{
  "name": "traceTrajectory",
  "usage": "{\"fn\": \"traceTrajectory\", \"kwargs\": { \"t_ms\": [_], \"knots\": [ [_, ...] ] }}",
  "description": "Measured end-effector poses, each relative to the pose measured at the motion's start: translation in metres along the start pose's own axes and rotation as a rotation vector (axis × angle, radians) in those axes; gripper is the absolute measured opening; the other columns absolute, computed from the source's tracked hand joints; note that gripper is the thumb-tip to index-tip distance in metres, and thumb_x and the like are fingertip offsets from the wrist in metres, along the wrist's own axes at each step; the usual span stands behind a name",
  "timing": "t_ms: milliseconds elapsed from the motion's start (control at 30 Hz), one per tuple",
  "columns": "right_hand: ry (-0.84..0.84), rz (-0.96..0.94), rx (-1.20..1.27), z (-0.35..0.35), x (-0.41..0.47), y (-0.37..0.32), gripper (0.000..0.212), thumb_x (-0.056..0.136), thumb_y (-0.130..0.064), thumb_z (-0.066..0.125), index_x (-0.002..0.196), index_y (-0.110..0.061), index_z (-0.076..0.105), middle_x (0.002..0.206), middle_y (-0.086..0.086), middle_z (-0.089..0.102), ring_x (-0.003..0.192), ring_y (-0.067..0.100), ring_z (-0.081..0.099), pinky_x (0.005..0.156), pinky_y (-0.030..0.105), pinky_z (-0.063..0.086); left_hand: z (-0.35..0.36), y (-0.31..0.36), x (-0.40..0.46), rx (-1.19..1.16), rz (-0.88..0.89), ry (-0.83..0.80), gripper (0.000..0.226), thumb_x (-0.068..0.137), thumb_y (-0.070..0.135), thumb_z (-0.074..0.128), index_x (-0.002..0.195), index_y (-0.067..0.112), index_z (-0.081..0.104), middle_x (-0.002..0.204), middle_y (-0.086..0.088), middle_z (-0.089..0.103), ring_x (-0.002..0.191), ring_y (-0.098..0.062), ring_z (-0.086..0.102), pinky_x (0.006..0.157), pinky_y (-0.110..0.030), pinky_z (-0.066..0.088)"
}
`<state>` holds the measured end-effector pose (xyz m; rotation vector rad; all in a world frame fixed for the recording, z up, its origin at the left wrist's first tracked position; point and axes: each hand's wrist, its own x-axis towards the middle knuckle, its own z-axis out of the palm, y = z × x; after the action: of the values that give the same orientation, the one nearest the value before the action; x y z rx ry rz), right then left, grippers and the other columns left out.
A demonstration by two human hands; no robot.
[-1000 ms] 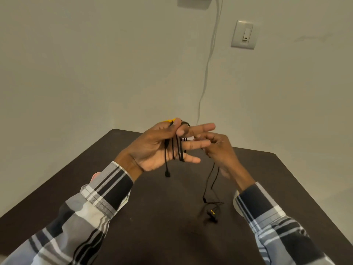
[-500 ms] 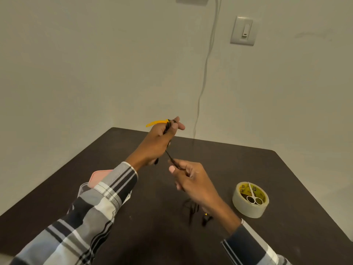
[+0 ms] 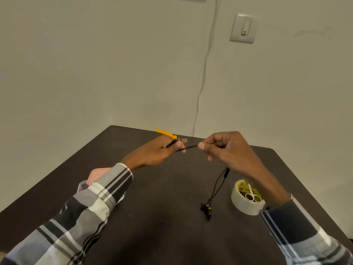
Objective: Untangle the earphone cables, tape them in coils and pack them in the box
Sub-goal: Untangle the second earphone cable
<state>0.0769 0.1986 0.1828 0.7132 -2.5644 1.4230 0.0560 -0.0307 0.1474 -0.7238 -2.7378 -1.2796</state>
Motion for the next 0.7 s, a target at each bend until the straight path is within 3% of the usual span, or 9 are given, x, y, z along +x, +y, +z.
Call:
{"fn": "traceTrajectory", "kwargs": {
  "t_ms": [33,67,100,200,333,467,600,700],
  "knots": [
    [0.010,-0.020,-0.012,-0.002,0.005,-0.003,0.013,0.091,-0.034,0.071,0.085,-0.023,0.076,0.064,-0.002,0.071,0.062,0.001,0.064,0.071,0.022,0.046,0.001,0.003,-0.003,-0.023,-0.003,-0.009,0.037,0.102,0.044,0.039,0.096,0.022,0.068,0.128,0.004,0.025,0.126,-0.017,0.035,0.094,-0.015,0.039],
    [0.021,-0.036,-0.020,-0.003,0.009,-0.005,0.014,0.090,-0.033,0.071,0.085,-0.021,0.076,0.064,-0.002,0.071,0.062,0.001,0.064,0.070,0.020,0.045,0.002,0.004,-0.004,-0.059,-0.003,-0.028,0.041,0.100,0.050,0.038,0.094,0.023,0.068,0.108,0.018,0.054,0.095,0.014,0.044,0.094,-0.017,0.039],
    [0.031,-0.051,-0.021,-0.004,0.014,-0.006,0.014,0.090,-0.032,0.071,0.086,-0.019,0.076,0.064,-0.003,0.071,0.062,0.001,0.065,0.068,0.018,0.045,0.003,0.006,-0.006,-0.103,-0.010,-0.053,0.042,0.100,0.051,0.036,0.092,0.023,0.067,0.116,0.016,0.061,0.116,0.000,0.059,0.099,-0.020,0.038],
    [0.040,-0.091,-0.021,-0.007,0.024,-0.009,0.016,0.090,-0.030,0.072,0.086,-0.015,0.076,0.066,0.000,0.073,0.063,0.003,0.066,0.066,0.012,0.048,0.008,0.007,-0.013,-0.235,-0.035,-0.128,0.042,0.103,0.041,0.032,0.091,0.015,0.062,0.132,0.010,0.063,0.131,0.003,0.047,0.109,-0.024,0.032],
    [0.043,-0.107,0.009,-0.006,0.037,-0.006,0.016,0.089,-0.029,0.074,0.084,-0.014,0.076,0.068,0.002,0.074,0.063,0.003,0.065,0.060,0.011,0.046,0.016,0.018,-0.024,-0.335,-0.010,-0.226,0.039,0.105,0.037,0.027,0.084,0.015,0.051,0.132,0.007,0.063,0.133,-0.002,0.047,0.111,-0.038,0.035],
    [0.039,-0.082,0.130,0.000,0.045,0.002,0.016,0.086,-0.024,0.077,0.085,-0.008,0.076,0.068,0.003,0.073,0.063,0.005,0.065,0.058,0.012,0.047,0.017,0.030,-0.029,-0.633,0.052,-0.319,0.033,0.103,0.039,0.032,0.078,0.019,0.043,0.138,-0.005,0.059,0.136,-0.019,0.048,0.111,-0.055,0.034],
    [0.024,-0.010,0.355,0.010,0.046,0.014,0.019,0.085,-0.021,0.077,0.087,-0.002,0.074,0.071,0.007,0.070,0.063,0.008,0.062,0.058,0.016,0.047,0.007,0.038,-0.026,-0.939,0.125,-0.282,0.029,0.098,0.037,0.040,0.076,0.018,0.045,0.144,-0.019,0.051,0.138,-0.032,0.044,0.106,-0.061,0.036],
    [-0.034,0.035,0.386,0.022,0.045,0.025,0.010,0.092,-0.004,0.066,0.093,-0.003,0.076,0.075,0.000,0.072,0.062,0.004,0.056,0.055,0.017,0.041,0.002,0.039,-0.019,-1.057,0.165,-0.212,0.027,0.097,0.033,0.043,0.077,0.016,0.051,0.147,-0.022,0.046,0.138,-0.036,0.042,0.105,-0.067,0.032]
  ]
}}
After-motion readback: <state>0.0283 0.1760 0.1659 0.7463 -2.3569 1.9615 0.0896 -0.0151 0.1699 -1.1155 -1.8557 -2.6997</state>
